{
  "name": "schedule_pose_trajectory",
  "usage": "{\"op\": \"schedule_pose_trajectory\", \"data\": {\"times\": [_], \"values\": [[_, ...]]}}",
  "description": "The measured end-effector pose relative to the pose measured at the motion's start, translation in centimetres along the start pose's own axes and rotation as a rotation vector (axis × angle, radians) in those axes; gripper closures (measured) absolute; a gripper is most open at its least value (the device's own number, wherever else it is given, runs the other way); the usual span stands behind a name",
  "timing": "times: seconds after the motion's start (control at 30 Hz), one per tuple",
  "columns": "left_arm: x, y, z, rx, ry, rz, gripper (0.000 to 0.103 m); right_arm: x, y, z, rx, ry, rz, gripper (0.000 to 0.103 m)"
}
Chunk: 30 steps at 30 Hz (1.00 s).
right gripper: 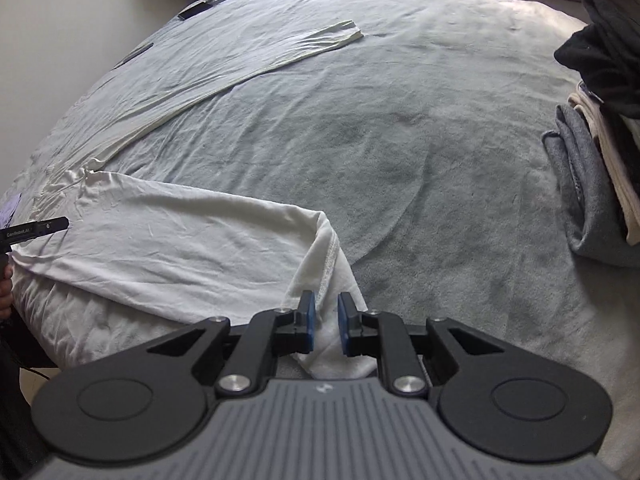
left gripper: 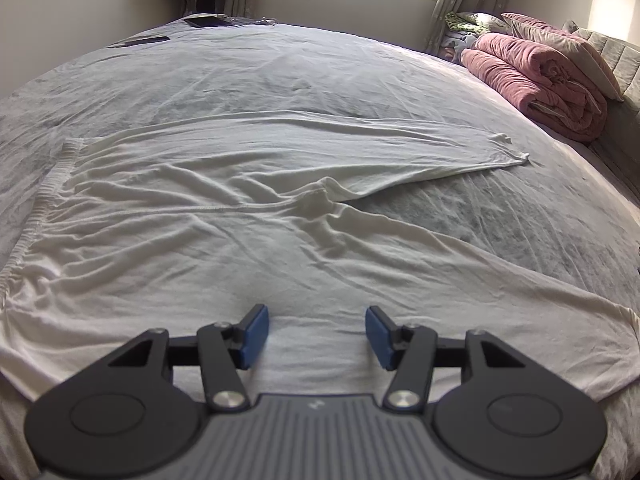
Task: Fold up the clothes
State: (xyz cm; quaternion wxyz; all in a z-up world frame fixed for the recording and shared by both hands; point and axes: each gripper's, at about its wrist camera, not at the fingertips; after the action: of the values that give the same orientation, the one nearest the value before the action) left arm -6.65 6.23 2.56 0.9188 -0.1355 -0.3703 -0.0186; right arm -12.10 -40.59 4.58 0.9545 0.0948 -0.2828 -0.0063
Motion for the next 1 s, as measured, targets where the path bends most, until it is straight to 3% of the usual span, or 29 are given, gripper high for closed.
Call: {"op": "schedule_pose_trajectory", "data": {"times": [0.07,0.13,0.23,0.27,0.33,0.43,0.63,0.93,1.0], "values": [[-0.1,0.0,0.1,-0.002,0.0,0.001,0.048,0.1,-0.3,-0.1,0.018,0.007,-0.031,0.082],[0.0,0.0,0.1,-0.004,0.001,0.001,0.048,0.3,-0.6,-0.1,0.027,0.009,-0.068,0.071],[0.0,0.1,0.1,-0.007,0.001,0.003,0.048,0.4,-0.5,-0.5,0.002,0.021,-0.067,0.07],[0.0,0.1,0.1,-0.007,0.001,0.003,0.048,0.4,-0.2,-0.6,-0.009,0.019,-0.051,0.072],[0.0,0.1,0.1,-0.008,0.001,0.003,0.048,0.3,0.2,-0.8,-0.03,0.013,-0.016,0.096],[0.0,0.1,0.1,-0.01,0.001,0.004,0.048,0.3,0.5,-0.5,-0.062,-0.021,0.016,0.101],[0.0,0.0,-0.1,-0.005,0.006,-0.007,0.048,1.6,-1.1,0.9,-0.213,-0.113,0.01,0.101],[-0.2,-0.4,-0.4,0.001,0.005,-0.036,0.048,4.5,1.3,-1.7,-0.417,-0.117,0.393,0.101],[-0.2,-0.6,-0.4,0.002,0.004,-0.045,0.048,4.4,1.2,-2.2,-0.428,-0.106,0.408,0.101]]}}
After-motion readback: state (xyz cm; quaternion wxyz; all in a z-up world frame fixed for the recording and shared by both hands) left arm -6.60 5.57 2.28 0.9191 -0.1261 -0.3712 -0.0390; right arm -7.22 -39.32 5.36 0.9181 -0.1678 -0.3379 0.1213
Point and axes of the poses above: each gripper's, at about its wrist camera, not at the fingertips, and z roughly against the way its jaws point, y to its left, x to its top, and after that the axes turned 7 degrees about -x, right-handed
